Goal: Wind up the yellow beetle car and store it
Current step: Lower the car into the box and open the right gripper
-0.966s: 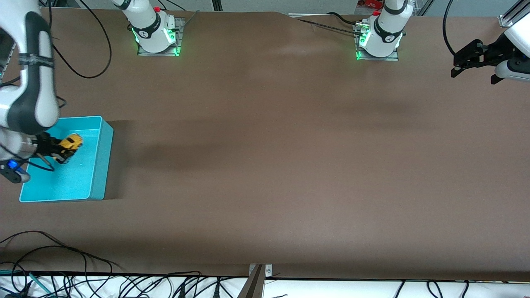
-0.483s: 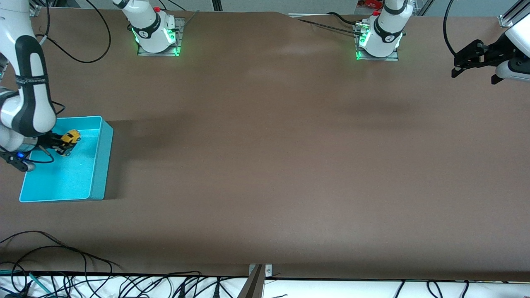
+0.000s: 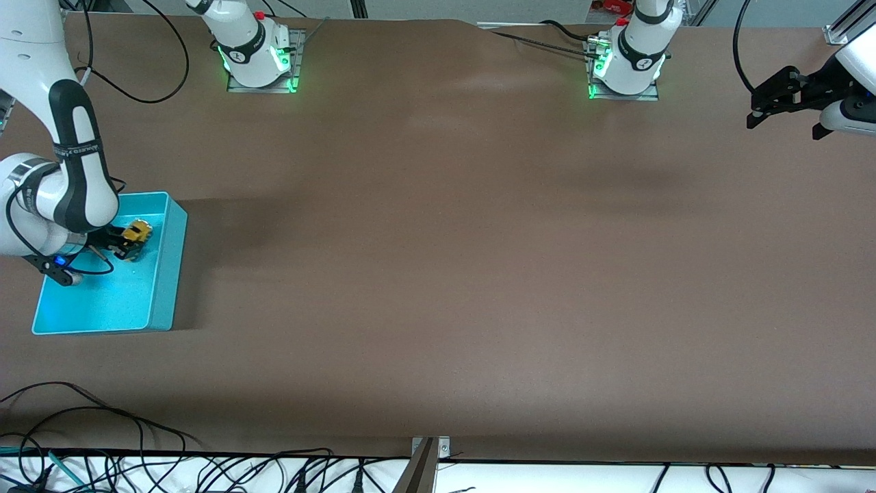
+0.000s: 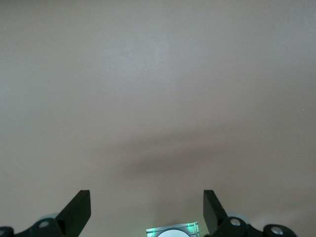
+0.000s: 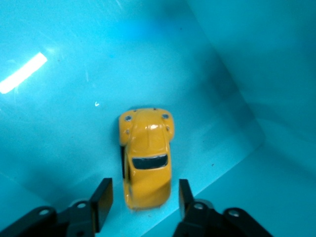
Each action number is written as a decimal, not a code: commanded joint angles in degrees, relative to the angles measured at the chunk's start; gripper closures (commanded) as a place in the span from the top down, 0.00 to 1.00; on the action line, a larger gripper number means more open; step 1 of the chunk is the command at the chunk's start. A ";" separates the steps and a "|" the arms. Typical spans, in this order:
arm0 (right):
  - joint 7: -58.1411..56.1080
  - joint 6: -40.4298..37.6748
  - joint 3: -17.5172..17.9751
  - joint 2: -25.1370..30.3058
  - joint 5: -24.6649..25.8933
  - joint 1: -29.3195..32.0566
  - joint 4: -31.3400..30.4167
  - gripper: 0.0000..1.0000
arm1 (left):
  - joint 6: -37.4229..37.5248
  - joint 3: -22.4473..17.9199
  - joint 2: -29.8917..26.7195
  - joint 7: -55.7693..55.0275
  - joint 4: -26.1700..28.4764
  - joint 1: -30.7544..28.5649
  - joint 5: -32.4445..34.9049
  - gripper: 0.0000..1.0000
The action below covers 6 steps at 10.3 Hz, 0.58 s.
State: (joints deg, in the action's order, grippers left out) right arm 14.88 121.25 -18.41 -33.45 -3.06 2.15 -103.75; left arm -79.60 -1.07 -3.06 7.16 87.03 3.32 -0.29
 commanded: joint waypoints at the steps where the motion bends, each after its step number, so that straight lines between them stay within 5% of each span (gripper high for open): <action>1: -0.64 -1.35 0.21 1.19 -0.72 -0.22 0.65 1.00 | 1.29 0.11 0.77 -0.56 -1.77 -0.16 0.38 1.00; 6: -1.34 -23.30 2.14 2.69 -0.72 -1.01 20.91 1.00 | 1.29 0.11 0.77 -0.56 -1.69 -0.33 0.38 1.00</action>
State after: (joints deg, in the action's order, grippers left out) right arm 14.65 103.74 -17.21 -31.21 -3.07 1.16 -89.09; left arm -79.60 -1.09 -3.05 7.16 87.03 3.19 -0.29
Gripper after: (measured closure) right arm 0.000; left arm 0.000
